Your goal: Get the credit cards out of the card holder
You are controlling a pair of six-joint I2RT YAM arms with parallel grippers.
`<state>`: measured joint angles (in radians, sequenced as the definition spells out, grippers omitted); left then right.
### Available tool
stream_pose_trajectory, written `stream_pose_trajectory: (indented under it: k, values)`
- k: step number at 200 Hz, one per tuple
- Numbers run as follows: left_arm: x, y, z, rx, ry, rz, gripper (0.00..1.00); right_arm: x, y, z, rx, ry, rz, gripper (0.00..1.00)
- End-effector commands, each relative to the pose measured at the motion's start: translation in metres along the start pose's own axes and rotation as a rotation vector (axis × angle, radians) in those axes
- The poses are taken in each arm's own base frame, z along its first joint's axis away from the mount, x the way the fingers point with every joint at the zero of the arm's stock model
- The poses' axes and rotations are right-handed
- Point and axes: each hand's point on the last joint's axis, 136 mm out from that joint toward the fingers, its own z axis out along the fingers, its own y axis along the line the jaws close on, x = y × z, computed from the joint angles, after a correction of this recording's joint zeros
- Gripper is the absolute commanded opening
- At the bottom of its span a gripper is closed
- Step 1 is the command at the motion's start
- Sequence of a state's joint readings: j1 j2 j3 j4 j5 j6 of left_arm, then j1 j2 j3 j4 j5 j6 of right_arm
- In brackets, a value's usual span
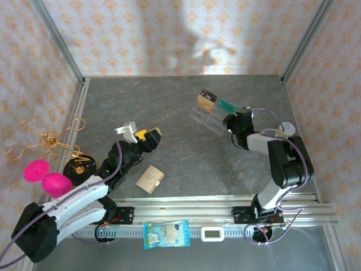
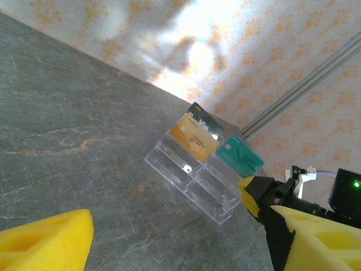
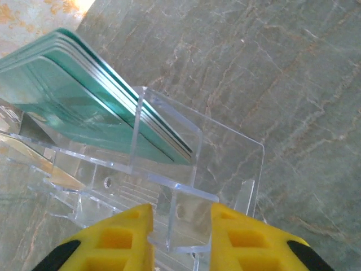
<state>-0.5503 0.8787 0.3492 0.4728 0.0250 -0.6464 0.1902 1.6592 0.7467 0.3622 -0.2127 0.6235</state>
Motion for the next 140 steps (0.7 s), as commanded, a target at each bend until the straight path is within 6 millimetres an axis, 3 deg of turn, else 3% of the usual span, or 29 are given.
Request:
stream_pose_trajectory:
  k: [1, 16, 57, 77, 108, 140]
  values:
    - [-0.002, -0.011, -0.003, 0.027, 0.02, 0.014, 0.79, 0.038, -0.042, 0.006, 0.159, 0.138, -0.042, 0.22]
    - [-0.002, -0.012, -0.004, 0.034, 0.019, 0.009, 0.8, 0.039, -0.044, 0.005, 0.159, 0.136, -0.052, 0.23]
    - [-0.008, -0.02, -0.007, 0.06, 0.011, 0.002, 0.81, 0.032, -0.024, 0.0, 0.093, 0.132, -0.105, 0.27]
    - [-0.011, -0.025, -0.008, 0.079, 0.009, -0.001, 0.81, 0.024, -0.009, -0.013, 0.029, 0.078, -0.127, 0.37]
    - [-0.013, -0.031, -0.008, 0.104, 0.005, -0.007, 0.82, 0.011, 0.011, -0.033, -0.056, 0.013, -0.144, 0.39]
    - [-0.013, -0.034, -0.009, 0.116, 0.005, -0.007, 0.82, 0.022, 0.005, -0.043, -0.039, 0.022, -0.096, 0.39]
